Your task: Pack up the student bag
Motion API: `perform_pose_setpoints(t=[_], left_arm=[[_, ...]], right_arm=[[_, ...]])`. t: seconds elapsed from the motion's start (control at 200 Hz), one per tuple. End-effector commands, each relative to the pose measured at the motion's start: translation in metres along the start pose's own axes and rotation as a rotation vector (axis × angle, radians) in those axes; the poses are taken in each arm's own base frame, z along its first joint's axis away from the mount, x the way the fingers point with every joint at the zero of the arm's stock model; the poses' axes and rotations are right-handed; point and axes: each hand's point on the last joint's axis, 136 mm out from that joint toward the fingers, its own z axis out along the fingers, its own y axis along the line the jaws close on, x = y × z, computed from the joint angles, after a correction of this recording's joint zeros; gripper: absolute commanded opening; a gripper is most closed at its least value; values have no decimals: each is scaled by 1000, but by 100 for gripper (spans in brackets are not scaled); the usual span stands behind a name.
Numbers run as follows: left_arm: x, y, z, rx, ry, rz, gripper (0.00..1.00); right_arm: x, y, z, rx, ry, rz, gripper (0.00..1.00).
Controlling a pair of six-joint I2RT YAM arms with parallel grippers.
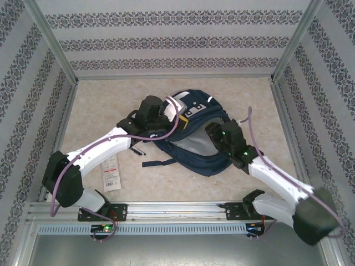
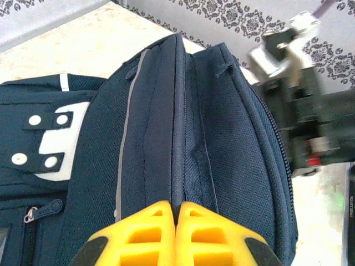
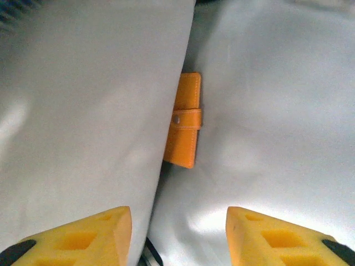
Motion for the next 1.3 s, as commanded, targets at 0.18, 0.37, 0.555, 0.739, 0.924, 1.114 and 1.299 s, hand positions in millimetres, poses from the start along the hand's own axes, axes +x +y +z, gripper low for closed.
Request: perform_pose_setpoints(t=[0.18, 0.37, 0.555, 0.739, 0.924, 1.114, 1.299], left_arm=[[-2, 0, -14, 2, -67, -19, 0], [-11, 15, -38, -129, -40, -151, 42], [21, 48, -91, -389, 125, -369, 53], [106, 84, -174, -723, 291, -623, 54], [199, 97, -237, -974, 375, -943, 50], [260, 85, -249, -1054, 392, -1242, 43], [304, 94, -259, -1141, 329, -1488, 24]], right_arm=[[15, -66, -72, 208, 120, -352, 45], [13, -44, -108, 175, 151, -493, 46], [42, 4, -112, 50, 332, -632, 46], [119, 44, -96, -48, 572, -772, 49], [220, 92, -63, -204, 689, -687, 50], [308, 123, -15, -272, 759, -576, 50], [361, 129, 38, -262, 816, -563, 47]])
